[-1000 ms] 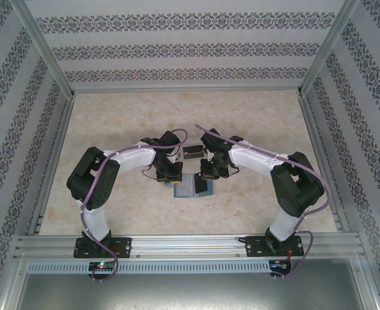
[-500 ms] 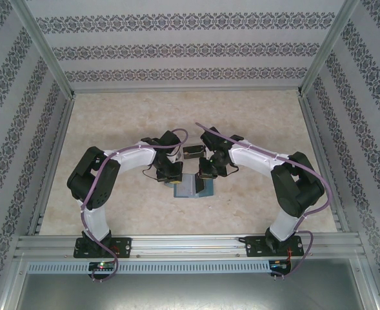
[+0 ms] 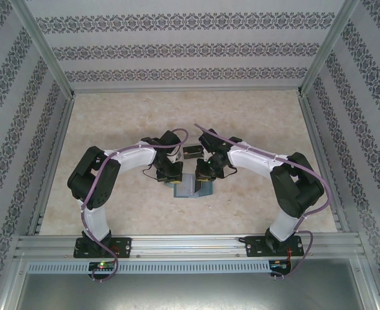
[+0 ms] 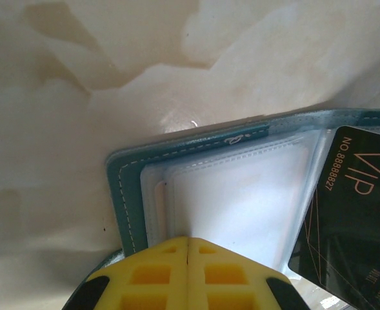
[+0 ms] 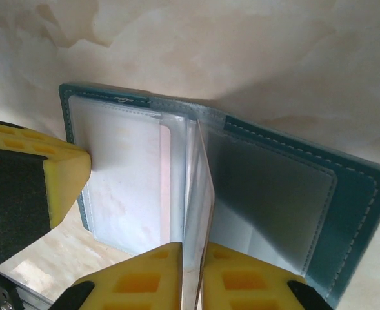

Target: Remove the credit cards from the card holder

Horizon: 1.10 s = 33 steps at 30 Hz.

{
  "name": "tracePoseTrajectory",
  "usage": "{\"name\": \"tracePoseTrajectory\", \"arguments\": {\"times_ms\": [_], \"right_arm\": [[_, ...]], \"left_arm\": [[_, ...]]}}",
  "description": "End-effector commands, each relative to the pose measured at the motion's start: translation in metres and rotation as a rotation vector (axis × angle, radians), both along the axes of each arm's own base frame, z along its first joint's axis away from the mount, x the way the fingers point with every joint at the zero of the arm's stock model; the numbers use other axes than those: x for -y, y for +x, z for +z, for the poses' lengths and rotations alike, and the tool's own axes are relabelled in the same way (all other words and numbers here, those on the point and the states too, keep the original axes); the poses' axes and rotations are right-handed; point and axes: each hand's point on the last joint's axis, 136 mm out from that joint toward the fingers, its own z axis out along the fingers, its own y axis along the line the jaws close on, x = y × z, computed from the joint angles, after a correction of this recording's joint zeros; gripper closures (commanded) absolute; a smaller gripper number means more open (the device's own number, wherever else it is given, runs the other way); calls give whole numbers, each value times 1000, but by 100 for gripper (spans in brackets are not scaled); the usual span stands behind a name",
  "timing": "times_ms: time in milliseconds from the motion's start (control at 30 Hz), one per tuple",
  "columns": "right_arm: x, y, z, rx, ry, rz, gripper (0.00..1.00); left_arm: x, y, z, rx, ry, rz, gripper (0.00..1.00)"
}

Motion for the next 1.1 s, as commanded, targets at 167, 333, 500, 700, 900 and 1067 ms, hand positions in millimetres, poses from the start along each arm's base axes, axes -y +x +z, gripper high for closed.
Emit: {"name": "tracePoseTrajectory", "arguments": {"times_ms": [167,333,500,700,900,1067], "right_arm": [[1,-7,6,-2,-9,1,89],[2,-5,12,19,-13,1,95],[4,-2,20,44,-12,7,98],[7,0,32,73,-3,24,99],[9,3,47,136,-3,135,100],[-1,6,67,221,46,303,100]], "left_arm": [[-19,-17,-26,-67,118,-16,100],[-18,-11,-14,-32,106,-14,100],[-14,-3,2,8,96,-18,100],[-9,6,21,54,73,-23,97],[-8,12,37,106,55,-18,95],[-10,15,46,154,47,-4,91]]}}
